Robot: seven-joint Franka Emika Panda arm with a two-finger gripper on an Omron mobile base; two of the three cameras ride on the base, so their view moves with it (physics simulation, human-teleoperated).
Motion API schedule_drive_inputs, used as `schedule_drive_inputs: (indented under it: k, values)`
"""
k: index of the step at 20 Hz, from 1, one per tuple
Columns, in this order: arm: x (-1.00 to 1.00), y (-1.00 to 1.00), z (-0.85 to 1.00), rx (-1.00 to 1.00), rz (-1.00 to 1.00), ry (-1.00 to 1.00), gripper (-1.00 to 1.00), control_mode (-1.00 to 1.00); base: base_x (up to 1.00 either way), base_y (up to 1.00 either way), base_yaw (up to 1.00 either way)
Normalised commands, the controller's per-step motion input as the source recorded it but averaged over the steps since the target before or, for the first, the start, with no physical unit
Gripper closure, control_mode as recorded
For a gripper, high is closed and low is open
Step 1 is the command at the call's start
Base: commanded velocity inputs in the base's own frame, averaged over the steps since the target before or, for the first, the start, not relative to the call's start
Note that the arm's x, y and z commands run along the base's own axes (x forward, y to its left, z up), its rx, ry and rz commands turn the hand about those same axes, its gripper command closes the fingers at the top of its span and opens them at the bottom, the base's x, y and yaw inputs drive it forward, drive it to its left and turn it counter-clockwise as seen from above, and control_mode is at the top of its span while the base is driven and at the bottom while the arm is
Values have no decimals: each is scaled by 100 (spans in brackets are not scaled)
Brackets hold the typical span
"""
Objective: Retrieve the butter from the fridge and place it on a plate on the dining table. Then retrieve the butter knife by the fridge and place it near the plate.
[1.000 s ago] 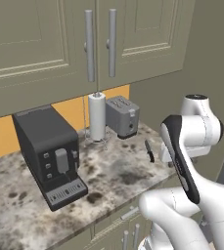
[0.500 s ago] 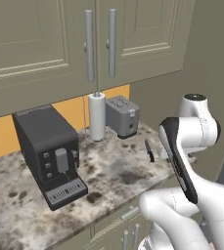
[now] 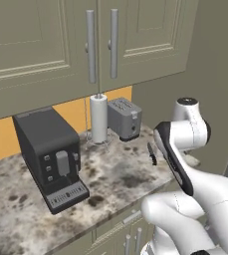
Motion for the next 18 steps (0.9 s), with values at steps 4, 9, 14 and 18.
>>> schedule_drive_inputs:
  k: [4, 9, 14, 18]
  values:
    - [68, 17, -20, 3, -16, -4, -100, -100, 0, 0, 0]
    - [60, 5, -19, 5, -18, -2, -100, -100, 0, 0, 0]
    - [37, -8, -25, 5, -2, 0, -100, -100, 0, 0, 0]
    - [37, -3, -37, 4, 0, 0, -100, -100, 0, 0, 0]
